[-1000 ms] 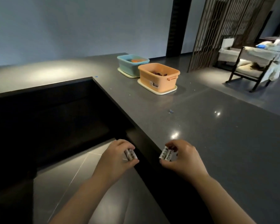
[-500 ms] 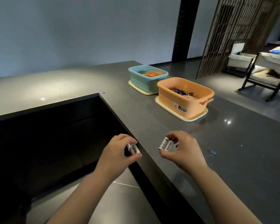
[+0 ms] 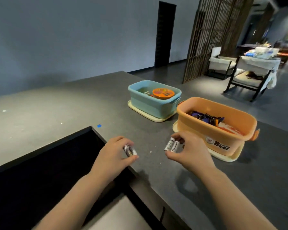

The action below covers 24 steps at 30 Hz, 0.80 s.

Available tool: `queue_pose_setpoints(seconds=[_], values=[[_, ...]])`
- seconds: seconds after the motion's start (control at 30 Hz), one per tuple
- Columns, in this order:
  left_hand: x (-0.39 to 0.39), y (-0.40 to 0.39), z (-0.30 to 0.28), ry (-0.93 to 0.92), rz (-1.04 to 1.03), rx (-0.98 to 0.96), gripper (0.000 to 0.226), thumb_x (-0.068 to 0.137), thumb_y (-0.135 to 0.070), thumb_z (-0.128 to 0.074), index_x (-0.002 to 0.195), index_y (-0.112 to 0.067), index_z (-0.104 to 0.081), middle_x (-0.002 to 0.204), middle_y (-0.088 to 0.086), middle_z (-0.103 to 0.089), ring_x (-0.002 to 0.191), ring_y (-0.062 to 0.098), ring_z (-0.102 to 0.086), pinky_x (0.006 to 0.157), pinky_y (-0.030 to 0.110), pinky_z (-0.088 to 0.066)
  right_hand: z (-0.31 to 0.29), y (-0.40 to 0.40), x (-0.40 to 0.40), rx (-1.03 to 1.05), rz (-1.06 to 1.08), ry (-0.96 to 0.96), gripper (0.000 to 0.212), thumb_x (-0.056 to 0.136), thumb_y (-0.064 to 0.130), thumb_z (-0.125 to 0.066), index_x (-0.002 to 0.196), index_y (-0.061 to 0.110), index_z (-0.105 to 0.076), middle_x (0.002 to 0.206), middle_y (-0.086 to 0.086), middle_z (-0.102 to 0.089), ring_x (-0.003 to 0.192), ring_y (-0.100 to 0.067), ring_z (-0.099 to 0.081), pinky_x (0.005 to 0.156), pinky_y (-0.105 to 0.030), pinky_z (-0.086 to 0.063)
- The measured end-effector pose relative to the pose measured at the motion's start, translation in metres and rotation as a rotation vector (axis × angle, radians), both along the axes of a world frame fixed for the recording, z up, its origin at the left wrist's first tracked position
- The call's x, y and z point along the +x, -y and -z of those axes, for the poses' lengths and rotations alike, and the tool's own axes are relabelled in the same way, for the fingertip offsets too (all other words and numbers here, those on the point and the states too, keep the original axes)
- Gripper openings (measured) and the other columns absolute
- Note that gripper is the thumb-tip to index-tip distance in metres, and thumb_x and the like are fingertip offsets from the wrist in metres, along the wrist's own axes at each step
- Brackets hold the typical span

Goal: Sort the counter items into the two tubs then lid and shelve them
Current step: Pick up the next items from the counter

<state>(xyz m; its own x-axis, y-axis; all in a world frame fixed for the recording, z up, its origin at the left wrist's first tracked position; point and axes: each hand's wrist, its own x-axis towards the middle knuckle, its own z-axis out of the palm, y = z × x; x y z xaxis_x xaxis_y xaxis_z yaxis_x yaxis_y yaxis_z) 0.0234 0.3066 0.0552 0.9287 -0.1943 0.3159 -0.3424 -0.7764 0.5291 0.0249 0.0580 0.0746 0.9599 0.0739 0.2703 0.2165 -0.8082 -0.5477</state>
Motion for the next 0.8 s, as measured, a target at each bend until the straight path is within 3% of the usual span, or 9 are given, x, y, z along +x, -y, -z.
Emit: queue_pose_setpoints(seconds=[0.1,0.3,0.5,0.63,0.8], values=[[0.052,-0.014,0.0,-0.023,0.033,-0.031,0.033,0.075,-0.038,-0.076,0.103,-0.027,-0.064,0.103,-0.016,-0.056,0.1,0.004,-0.05,0.089,0.021,-0.04,0.002,-0.013,0.039,-0.004,0.032,-0.002,0.047,0.063,0.038,-0.081,0.105,0.031,-0.061,0.094,0.016,-0.06,0.086,0.002,-0.055,0.072,-0.011,-0.04],[0.164,-0.018,0.002,0.007,0.118,-0.078,0.032,0.071,-0.038,-0.078,0.097,-0.03,-0.064,0.1,-0.017,-0.057,0.098,0.003,-0.052,0.089,0.028,-0.046,0.001,-0.029,0.136,-0.013,0.109,0.08,0.046,0.062,0.038,-0.079,0.103,0.027,-0.064,0.097,0.011,-0.062,0.092,-0.007,-0.055,0.083,-0.026,-0.047],[0.262,-0.03,-0.002,0.034,0.153,-0.138,0.031,0.066,-0.038,-0.08,0.091,-0.037,-0.063,0.094,-0.022,-0.058,0.094,0.002,-0.054,0.085,0.034,-0.048,-0.005,-0.04,0.225,-0.016,0.159,0.083,0.044,0.063,0.039,-0.078,0.102,0.03,-0.062,0.094,0.016,-0.056,0.091,-0.005,-0.053,0.079,-0.02,-0.041],[0.318,-0.035,-0.004,0.03,0.159,-0.212,0.033,0.064,-0.029,-0.084,0.093,-0.027,-0.068,0.094,-0.017,-0.062,0.093,0.006,-0.058,0.085,0.037,-0.05,-0.013,-0.046,0.274,-0.011,0.193,0.053,0.046,0.063,0.037,-0.08,0.105,0.027,-0.064,0.097,0.013,-0.058,0.093,-0.007,-0.054,0.083,-0.026,-0.045],[0.411,-0.032,-0.021,0.057,0.281,-0.178,0.032,0.065,-0.03,-0.084,0.093,-0.026,-0.069,0.094,-0.017,-0.062,0.092,0.003,-0.058,0.086,0.03,-0.049,-0.024,-0.049,0.333,-0.009,0.307,0.062,0.048,0.062,0.034,-0.083,0.106,0.025,-0.065,0.097,0.013,-0.057,0.093,-0.008,-0.054,0.076,-0.016,-0.035]])
